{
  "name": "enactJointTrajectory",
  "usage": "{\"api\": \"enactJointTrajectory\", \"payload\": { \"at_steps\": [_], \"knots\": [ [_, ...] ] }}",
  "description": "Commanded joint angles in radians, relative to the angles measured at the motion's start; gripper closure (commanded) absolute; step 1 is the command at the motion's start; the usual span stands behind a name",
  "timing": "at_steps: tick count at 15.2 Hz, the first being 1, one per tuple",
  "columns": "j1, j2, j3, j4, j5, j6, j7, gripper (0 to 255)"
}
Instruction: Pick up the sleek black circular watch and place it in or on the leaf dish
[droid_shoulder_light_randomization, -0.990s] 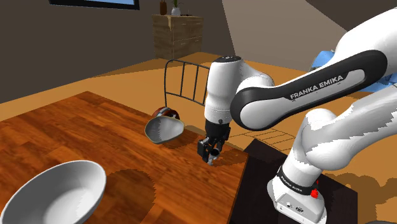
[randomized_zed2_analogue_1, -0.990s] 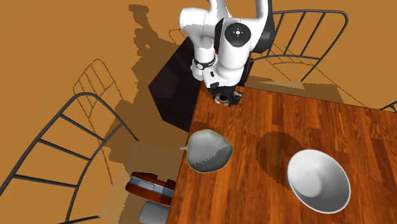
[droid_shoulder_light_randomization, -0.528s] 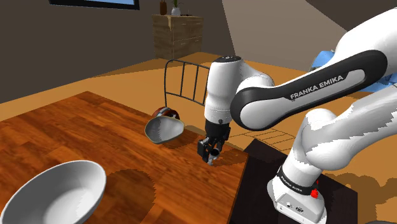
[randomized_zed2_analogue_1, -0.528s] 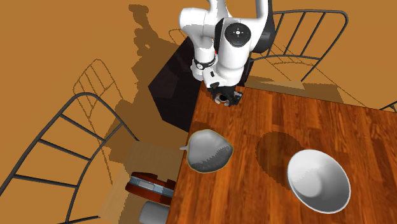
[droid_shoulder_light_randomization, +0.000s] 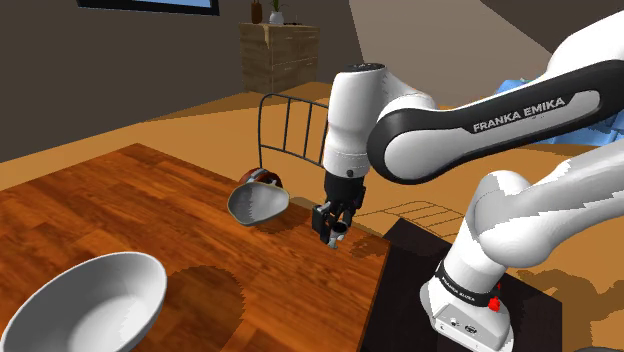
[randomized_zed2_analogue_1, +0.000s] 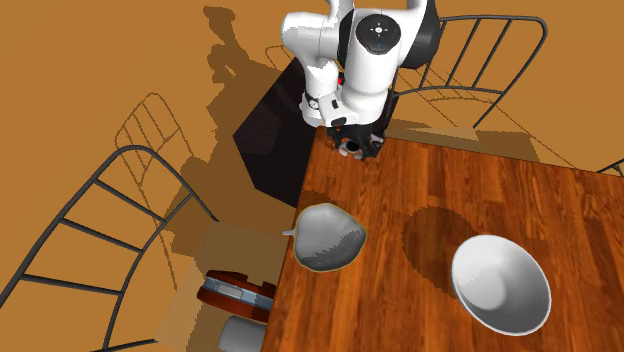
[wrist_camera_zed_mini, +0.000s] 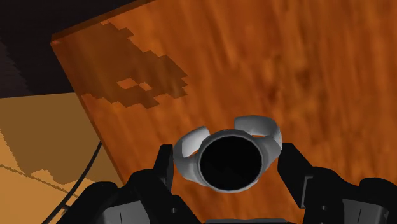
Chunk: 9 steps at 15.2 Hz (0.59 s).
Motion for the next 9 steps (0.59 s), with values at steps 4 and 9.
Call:
{"api": "enactJointTrajectory", "payload": {
  "at_steps": [4,9],
  "knots": [
    [-0.003,-0.030,-0.020,0.049,-0.015,-0.080,0.002,255],
    [-0.007,-0.052,-0.040,0.103,-0.031,-0.155,0.004,255]
  ]
}}
